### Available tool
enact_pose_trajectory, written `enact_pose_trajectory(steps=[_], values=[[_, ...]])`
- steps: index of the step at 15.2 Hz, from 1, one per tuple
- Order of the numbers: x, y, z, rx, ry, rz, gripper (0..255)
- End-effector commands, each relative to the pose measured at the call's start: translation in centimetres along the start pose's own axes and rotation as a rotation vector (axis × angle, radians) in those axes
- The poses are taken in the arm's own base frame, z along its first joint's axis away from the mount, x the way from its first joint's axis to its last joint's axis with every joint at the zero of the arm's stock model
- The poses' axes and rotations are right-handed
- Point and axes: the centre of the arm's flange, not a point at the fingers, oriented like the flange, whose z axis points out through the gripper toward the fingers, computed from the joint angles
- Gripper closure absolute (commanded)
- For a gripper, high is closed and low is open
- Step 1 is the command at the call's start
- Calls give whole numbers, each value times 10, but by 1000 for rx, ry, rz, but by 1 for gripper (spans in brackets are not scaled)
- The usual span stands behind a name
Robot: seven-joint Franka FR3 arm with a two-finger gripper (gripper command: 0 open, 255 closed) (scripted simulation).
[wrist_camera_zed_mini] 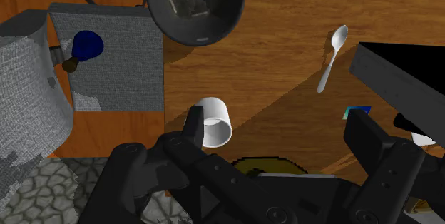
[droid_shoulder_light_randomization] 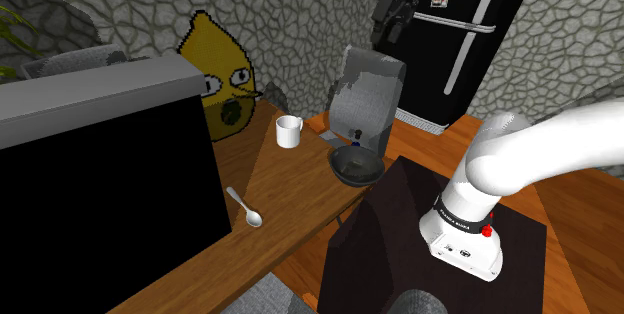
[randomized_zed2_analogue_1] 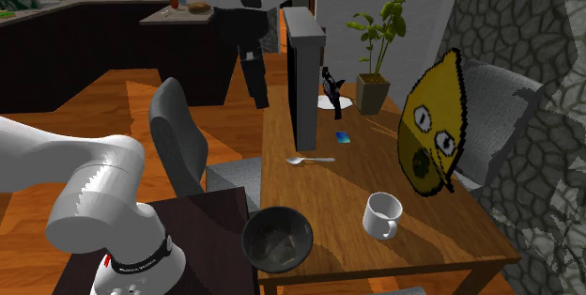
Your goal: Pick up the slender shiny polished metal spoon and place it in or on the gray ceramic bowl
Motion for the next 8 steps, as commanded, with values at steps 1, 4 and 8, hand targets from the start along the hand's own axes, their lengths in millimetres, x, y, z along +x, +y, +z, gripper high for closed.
enact_pose_trajectory(steps=[1, 4, 8], values=[[0, 0, 0, 0, 0, 0, 0], [16, -17, 33, -1, -18, 6, 0], [37, -39, 78, -2, -42, 15, 0]])
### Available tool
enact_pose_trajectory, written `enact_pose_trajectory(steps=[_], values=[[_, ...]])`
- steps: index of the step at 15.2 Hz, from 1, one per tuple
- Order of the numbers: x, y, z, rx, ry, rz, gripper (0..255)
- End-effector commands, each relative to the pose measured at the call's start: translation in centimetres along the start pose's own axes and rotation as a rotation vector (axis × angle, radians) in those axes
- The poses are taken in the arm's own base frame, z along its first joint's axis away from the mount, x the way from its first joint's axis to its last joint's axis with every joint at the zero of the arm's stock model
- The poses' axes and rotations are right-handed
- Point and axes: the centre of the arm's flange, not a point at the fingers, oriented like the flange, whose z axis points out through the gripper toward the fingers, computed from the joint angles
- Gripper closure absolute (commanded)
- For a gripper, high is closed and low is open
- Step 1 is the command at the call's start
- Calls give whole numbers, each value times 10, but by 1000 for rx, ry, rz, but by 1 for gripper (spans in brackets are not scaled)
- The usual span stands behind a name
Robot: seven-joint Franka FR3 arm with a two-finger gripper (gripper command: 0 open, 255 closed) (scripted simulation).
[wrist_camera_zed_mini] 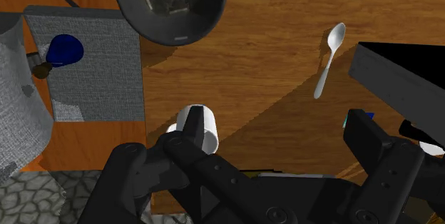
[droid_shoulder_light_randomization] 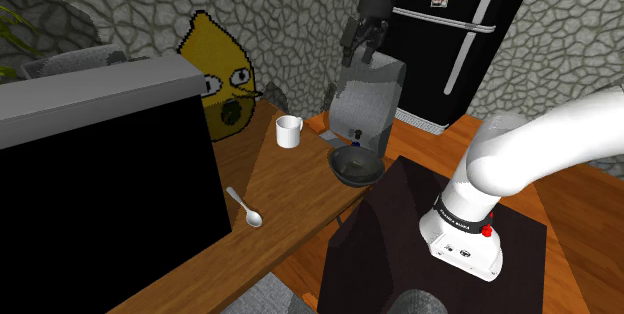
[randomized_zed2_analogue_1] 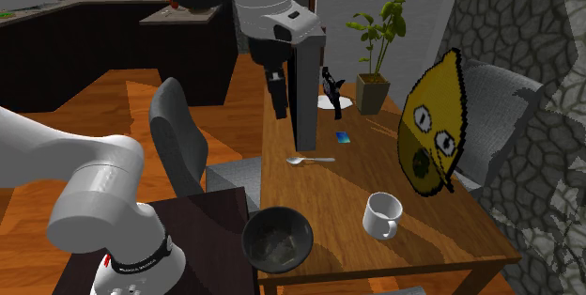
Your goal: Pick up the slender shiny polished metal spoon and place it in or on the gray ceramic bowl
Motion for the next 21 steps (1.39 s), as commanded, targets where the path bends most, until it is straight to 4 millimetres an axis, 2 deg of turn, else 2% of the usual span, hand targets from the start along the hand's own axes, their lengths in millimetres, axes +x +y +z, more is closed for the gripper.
enact_pose_trajectory(steps=[1, 21], values=[[7, -10, 24, 0, -11, 5, 0], [102, -120, 252, -6, -132, 48, 0]])
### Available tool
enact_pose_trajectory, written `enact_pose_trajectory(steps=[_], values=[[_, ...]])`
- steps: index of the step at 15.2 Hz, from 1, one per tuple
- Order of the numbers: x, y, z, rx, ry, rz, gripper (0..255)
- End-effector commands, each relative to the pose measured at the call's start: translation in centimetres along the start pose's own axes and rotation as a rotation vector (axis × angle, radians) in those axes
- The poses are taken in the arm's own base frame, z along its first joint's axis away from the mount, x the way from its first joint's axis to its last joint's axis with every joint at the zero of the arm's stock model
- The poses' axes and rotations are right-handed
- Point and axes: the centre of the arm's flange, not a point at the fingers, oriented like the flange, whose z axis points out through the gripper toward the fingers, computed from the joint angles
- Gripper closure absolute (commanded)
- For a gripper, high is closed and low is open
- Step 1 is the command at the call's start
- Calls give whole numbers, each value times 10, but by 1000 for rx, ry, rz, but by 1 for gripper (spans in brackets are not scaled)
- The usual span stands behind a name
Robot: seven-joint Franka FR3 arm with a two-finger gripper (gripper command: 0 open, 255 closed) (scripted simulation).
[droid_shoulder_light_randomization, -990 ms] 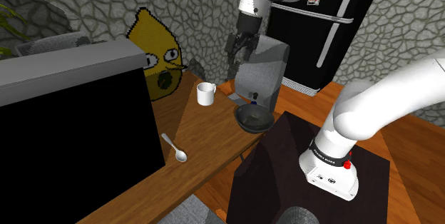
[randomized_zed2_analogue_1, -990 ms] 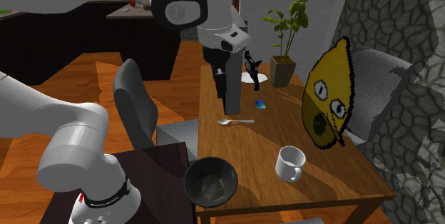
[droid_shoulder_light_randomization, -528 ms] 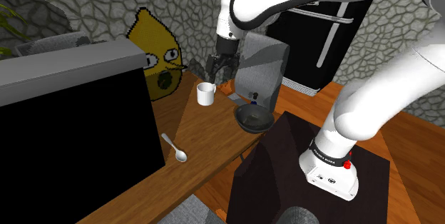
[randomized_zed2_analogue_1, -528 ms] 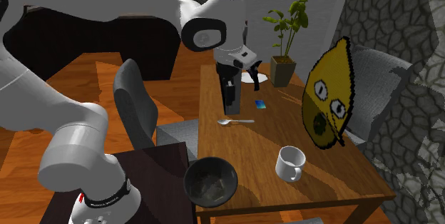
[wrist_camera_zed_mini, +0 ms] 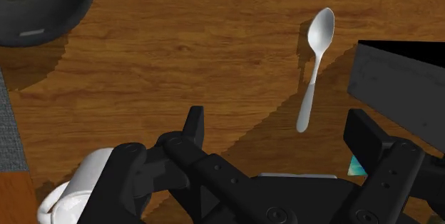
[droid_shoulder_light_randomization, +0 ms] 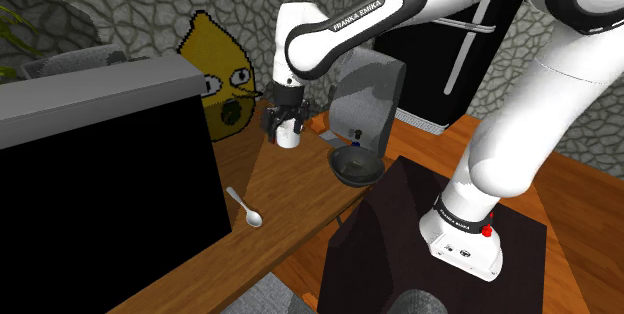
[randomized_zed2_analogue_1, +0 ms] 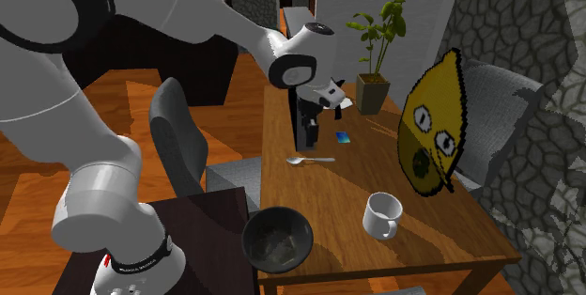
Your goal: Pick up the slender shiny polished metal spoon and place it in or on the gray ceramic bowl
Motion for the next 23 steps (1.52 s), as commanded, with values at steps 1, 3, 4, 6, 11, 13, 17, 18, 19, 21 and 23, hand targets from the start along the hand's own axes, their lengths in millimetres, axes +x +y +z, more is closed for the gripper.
enact_pose_trajectory(steps=[1, 3, 4, 6, 11, 13, 17, 18, 19, 21, 23], values=[[12, -11, 22, 0, -12, 5, 0], [22, -23, 45, 0, -24, 9, 0], [27, -28, 56, -1, -30, 12, 0], [38, -40, 79, -1, -42, 16, 0], [62, -67, 135, -2, -72, 27, 0], [71, -78, 158, -3, -85, 31, 0], [89, -100, 205, -4, -109, 39, 0], [90, -100, 205, -4, -109, 40, 0], [89, -100, 210, -4, -109, 40, 0], [88, -100, 221, -4, -109, 40, 0], [87, -100, 231, -4, -109, 40, 0]])
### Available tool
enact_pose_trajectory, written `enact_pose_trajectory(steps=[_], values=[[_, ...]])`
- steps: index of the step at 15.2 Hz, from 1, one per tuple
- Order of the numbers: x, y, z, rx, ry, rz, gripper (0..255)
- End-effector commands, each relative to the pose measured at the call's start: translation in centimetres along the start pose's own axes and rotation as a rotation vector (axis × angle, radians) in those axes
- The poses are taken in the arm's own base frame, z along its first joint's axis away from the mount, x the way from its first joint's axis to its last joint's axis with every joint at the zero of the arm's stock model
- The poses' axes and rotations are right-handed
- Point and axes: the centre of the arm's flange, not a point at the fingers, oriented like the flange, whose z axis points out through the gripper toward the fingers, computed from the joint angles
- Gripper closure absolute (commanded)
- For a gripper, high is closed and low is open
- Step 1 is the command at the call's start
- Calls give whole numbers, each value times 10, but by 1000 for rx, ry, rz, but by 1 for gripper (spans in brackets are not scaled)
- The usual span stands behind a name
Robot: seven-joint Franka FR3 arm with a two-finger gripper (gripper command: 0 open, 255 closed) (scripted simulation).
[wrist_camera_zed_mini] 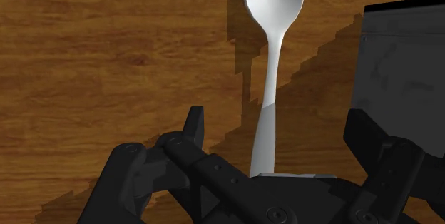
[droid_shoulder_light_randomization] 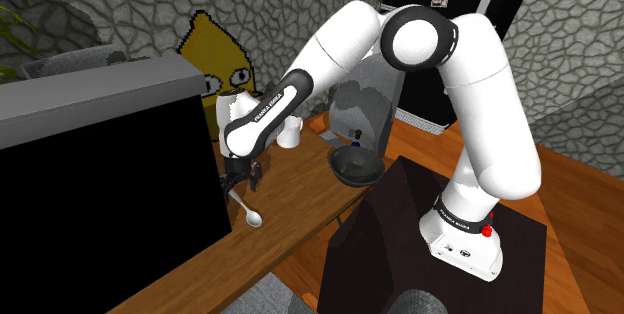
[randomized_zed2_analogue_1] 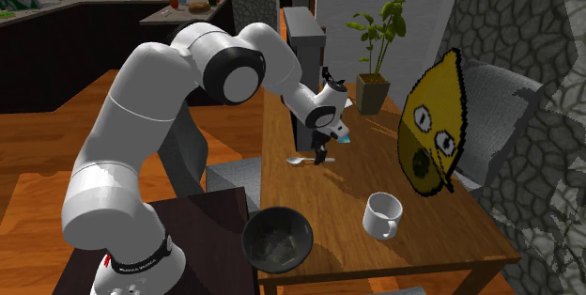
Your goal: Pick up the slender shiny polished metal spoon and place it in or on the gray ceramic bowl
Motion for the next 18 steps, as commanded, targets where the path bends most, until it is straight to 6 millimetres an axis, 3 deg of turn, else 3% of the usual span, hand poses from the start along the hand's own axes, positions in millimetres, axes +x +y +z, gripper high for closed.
enact_pose_trajectory(steps=[1, 2, 10, 11, 18], values=[[1, 0, 11, 0, 0, 0, 0], [1, 0, 19, 0, 0, 0, 0], [1, 0, 19, 0, 0, 0, 0], [1, 0, 19, 0, 0, 0, 255], [-1, 0, 20, 0, 0, 0, 255]])
